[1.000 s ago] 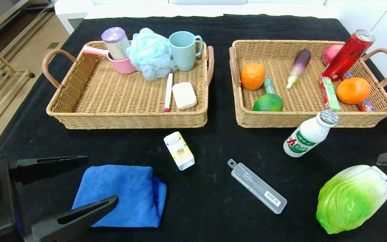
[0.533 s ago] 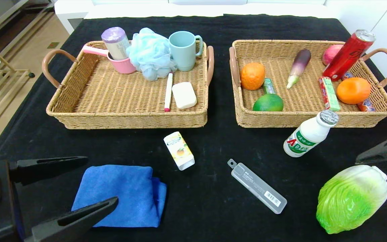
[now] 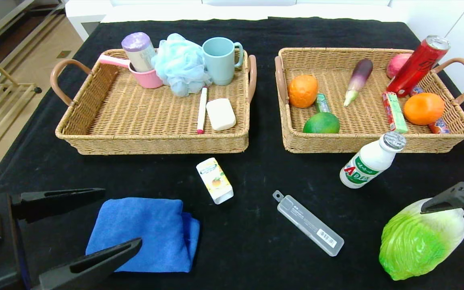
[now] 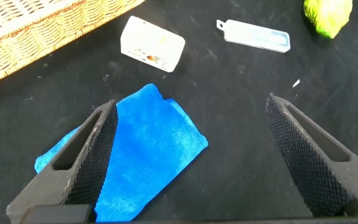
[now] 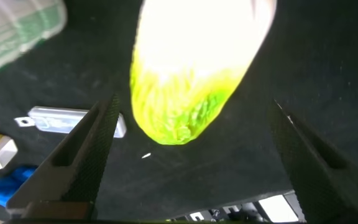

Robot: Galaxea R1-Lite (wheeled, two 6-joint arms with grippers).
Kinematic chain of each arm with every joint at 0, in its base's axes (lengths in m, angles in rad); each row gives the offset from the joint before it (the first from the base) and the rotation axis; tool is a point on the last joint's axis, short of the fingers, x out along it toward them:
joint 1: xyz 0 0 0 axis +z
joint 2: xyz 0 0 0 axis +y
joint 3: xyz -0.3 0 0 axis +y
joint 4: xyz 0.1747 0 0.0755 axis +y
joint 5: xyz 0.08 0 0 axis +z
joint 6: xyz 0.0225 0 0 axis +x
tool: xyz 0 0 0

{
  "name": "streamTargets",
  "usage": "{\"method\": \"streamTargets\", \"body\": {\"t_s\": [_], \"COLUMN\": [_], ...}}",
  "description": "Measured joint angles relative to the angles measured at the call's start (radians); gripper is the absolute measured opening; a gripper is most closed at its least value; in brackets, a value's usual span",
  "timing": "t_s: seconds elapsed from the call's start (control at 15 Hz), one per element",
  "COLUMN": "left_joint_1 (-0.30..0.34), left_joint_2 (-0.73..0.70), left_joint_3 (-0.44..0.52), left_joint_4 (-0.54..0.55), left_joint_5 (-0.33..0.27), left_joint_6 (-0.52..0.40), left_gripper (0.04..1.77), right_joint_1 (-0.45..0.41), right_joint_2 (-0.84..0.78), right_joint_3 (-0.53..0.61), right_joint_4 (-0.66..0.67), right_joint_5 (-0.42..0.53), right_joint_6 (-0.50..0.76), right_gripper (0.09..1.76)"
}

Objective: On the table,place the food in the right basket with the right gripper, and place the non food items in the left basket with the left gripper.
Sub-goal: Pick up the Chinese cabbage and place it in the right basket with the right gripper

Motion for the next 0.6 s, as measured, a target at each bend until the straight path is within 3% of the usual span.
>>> {"method": "streamTargets", "body": {"t_s": [0.6], "left_joint_1": [0.0], "left_joint_2": [-0.013], "left_joint_3": [0.006], "left_joint_4": [0.0], "left_joint_5": [0.0], "left_joint_6": [0.016], "left_gripper": [1.72], "right_joint_1": [-0.007], "right_joint_2": [0.011], "right_joint_3": [0.084], "right_joint_4": [-0.09], "right_joint_5": [0.029], "right_joint_6": [0.002], "right_gripper": [1.71]}}
